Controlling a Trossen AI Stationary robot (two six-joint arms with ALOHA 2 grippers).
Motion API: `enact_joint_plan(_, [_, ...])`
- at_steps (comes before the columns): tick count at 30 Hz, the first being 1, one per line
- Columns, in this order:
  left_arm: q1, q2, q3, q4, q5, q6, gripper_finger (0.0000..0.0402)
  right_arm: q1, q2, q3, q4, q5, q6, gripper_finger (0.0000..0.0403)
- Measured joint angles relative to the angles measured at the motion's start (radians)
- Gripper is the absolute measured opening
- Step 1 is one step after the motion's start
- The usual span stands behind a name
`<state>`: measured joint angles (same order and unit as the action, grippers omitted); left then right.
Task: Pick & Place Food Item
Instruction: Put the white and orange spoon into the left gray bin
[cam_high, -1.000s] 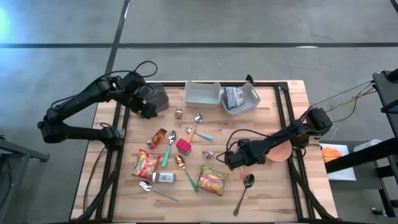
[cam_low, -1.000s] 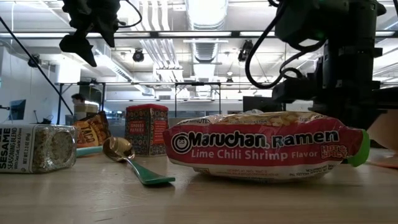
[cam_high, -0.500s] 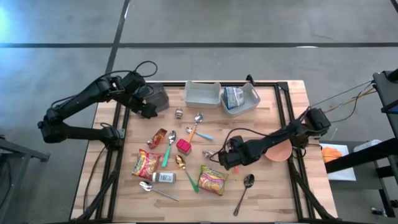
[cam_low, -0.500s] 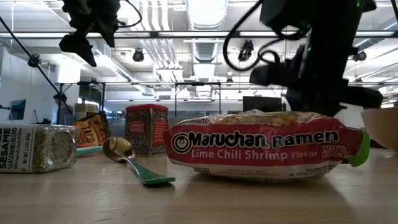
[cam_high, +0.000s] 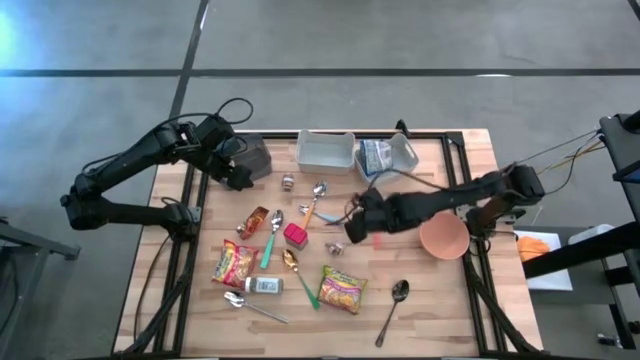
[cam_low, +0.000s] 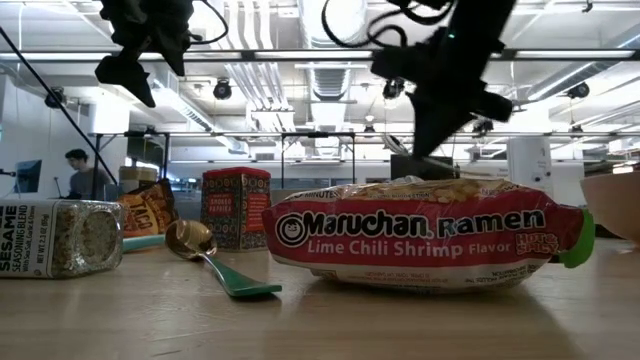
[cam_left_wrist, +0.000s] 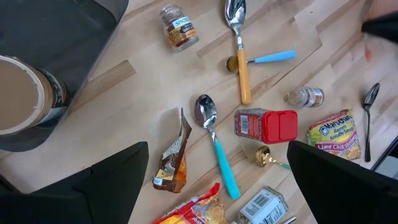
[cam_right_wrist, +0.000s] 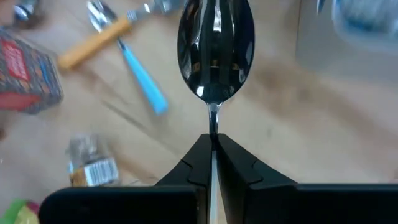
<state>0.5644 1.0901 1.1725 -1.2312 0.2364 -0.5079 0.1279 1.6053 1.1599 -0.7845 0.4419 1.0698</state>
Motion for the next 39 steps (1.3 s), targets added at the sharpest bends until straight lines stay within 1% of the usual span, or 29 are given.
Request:
enact_joint_plan(5, [0.000, 0.000, 0.000, 0.001, 0.000, 0.000, 0.0387, -0.109, -0.011, 0.064, 0.005, 0.035, -0.330, 0.0011])
enact_joint_plan(7, [0.000, 0.000, 0.000, 0.002, 0.000, 0.000, 0.0387, -0.161, -0.010, 0.097, 0.008, 0.035, -0.469, 0.0011])
enact_joint_plan(11, [0.000, 0.000, 0.000, 0.008, -0.001, -0.023, 0.0387, -0.275, 0.001, 0.169, 0.021, 0.033, -0.697, 0.0011])
enact_joint_plan(15, [0.000, 0.000, 0.000, 0.008, -0.004, -0.023, 0.0387, -0.392, 0.002, 0.225, 0.110, 0.028, -0.902, 0.0011])
enact_joint_plan(16, [0.000, 0.000, 0.000, 0.008, -0.004, -0.023, 0.0387, -0.419, 0.002, 0.235, 0.129, 0.010, -0.947, 0.0011])
enact_joint_plan(18, [0.000, 0.000, 0.000, 0.008, -0.004, -0.023, 0.0387, -0.469, 0.013, 0.258, 0.192, -0.070, -1.048, 0.0011])
enact_joint_plan(20, [0.000, 0.000, 0.000, 0.008, -0.004, -0.023, 0.0387, -0.516, 0.030, 0.282, 0.208, -0.150, -1.121, 0.0011])
enact_joint_plan(23, [0.000, 0.000, 0.000, 0.008, -0.004, -0.023, 0.0387, -0.546, 0.082, 0.333, 0.226, -0.197, -1.195, 0.0011])
enact_joint_plan(26, [0.000, 0.001, 0.000, 0.008, -0.004, -0.023, 0.0387, -0.552, 0.148, 0.390, 0.224, -0.208, -1.287, 0.0011])
enact_joint_plan(28, [0.000, 0.001, 0.000, 0.008, -0.004, -0.023, 0.0387, -0.551, 0.199, 0.434, 0.222, -0.212, -1.320, 0.0011])
enact_joint_plan(31, [0.000, 0.001, 0.000, 0.008, -0.004, -0.023, 0.0387, -0.551, 0.278, 0.503, 0.217, -0.215, -1.323, 0.0011])
enact_joint_plan(35, [0.000, 0.001, 0.000, 0.008, -0.004, -0.023, 0.0387, -0.553, 0.383, 0.617, 0.179, -0.215, -1.216, 0.0011])
enact_joint_plan(39, [0.000, 0.001, 0.000, 0.008, -0.004, -0.023, 0.0387, -0.551, 0.488, 0.735, 0.101, -0.215, -1.223, 0.0011])
